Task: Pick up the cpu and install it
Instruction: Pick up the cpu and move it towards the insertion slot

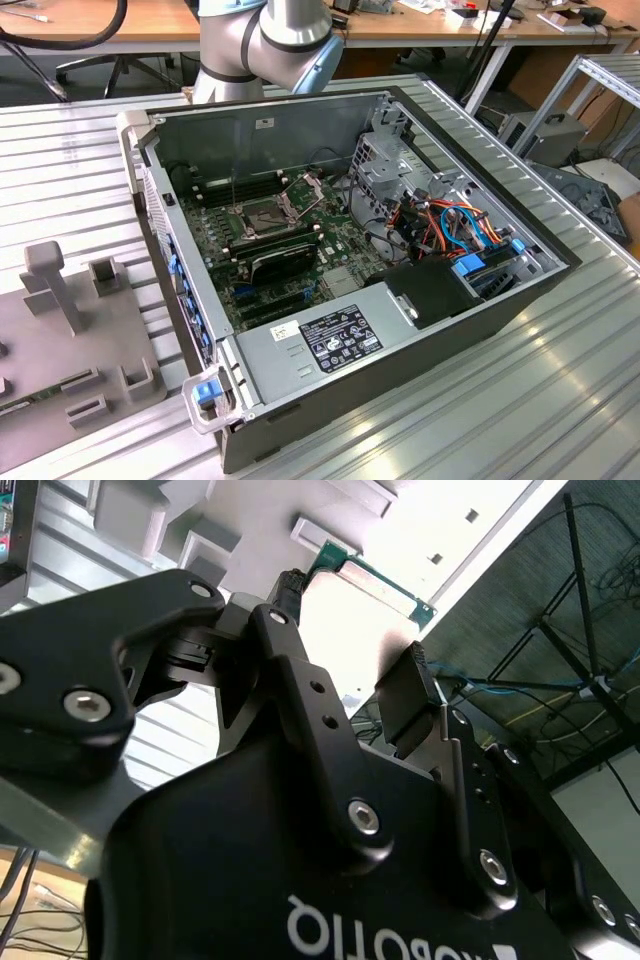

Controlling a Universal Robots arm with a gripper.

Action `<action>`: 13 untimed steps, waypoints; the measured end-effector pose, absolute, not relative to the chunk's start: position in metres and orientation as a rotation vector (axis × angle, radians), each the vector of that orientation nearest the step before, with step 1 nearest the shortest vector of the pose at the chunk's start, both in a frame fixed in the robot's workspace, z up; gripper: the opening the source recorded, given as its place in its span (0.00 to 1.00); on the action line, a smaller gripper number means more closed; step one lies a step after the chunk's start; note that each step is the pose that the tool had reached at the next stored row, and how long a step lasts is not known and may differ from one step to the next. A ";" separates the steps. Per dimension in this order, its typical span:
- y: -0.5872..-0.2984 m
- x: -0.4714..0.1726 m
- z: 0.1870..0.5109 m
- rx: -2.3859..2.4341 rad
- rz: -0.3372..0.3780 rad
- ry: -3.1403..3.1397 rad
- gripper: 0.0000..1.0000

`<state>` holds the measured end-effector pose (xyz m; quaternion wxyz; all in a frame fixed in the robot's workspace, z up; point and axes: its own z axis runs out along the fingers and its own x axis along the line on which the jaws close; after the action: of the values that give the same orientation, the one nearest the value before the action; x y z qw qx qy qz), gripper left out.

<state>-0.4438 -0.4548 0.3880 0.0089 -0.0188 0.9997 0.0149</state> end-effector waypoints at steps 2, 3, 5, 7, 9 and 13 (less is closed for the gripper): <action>-0.455 -0.444 0.390 -0.059 0.047 3.123 0.55; -0.455 -0.444 0.391 -0.059 0.047 3.123 0.55; -0.455 -0.444 0.393 -0.059 0.046 3.123 0.55; -0.455 -0.444 0.395 -0.059 0.047 3.123 0.55; -0.455 -0.443 0.397 -0.059 0.047 3.123 0.55; -0.455 -0.443 0.402 -0.059 0.047 3.123 0.55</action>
<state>-0.4433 -0.4548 0.4024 0.0089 -0.0188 0.9997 0.0149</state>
